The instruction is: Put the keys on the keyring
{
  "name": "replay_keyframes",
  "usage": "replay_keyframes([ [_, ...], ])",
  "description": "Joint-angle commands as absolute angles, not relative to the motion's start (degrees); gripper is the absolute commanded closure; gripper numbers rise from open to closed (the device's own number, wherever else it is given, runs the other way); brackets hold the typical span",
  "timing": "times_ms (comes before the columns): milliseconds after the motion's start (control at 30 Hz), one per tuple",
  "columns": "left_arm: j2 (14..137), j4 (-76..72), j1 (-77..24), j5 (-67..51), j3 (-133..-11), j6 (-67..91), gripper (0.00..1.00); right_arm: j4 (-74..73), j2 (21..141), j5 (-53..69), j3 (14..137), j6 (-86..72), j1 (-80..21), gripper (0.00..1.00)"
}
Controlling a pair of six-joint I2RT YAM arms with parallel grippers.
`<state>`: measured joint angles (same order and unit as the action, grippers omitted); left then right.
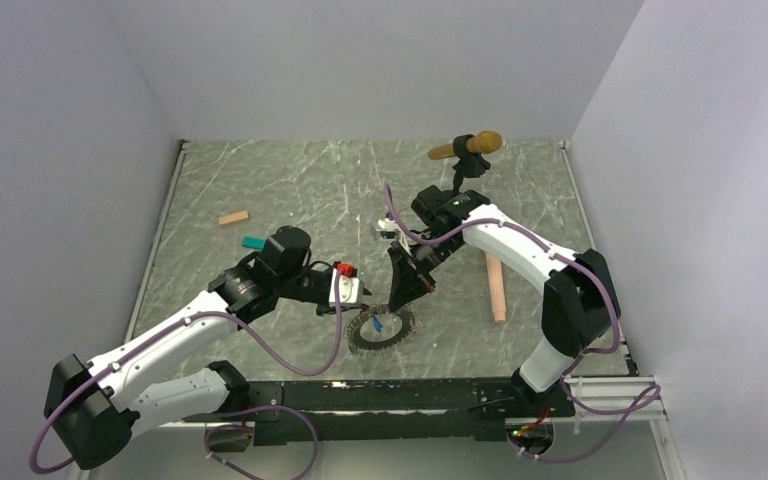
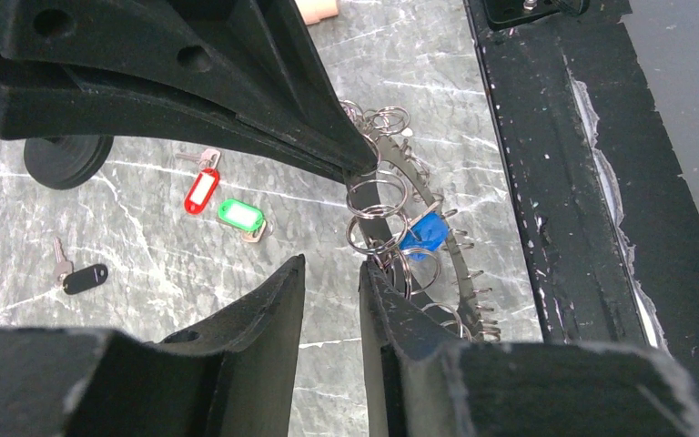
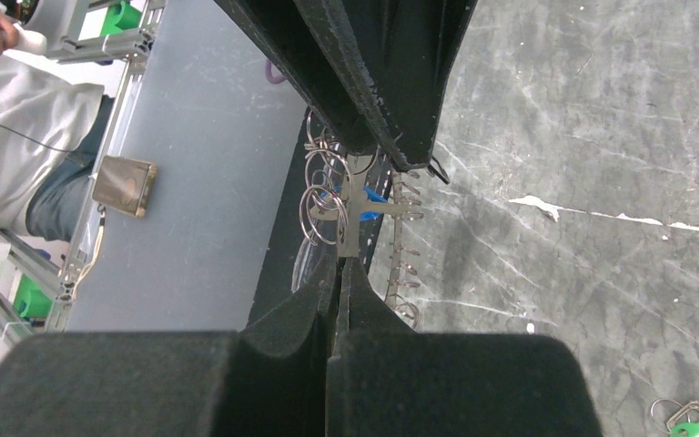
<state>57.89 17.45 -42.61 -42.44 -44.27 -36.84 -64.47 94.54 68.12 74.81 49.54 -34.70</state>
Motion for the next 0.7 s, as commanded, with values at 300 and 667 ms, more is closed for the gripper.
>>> replay_keyframes([
  [300,54.3,11.8,-41.6,-27.2,-43.0,-27.5,0.64,-64.6,93.9,73.2,76.2,50.9,-34.6,1.00],
  [667,43.9,12.5,-39.6,-43.1,-40.4,-35.5,0.47,-64.2,93.7,73.1,75.8,50.8,-34.6,1.00],
])
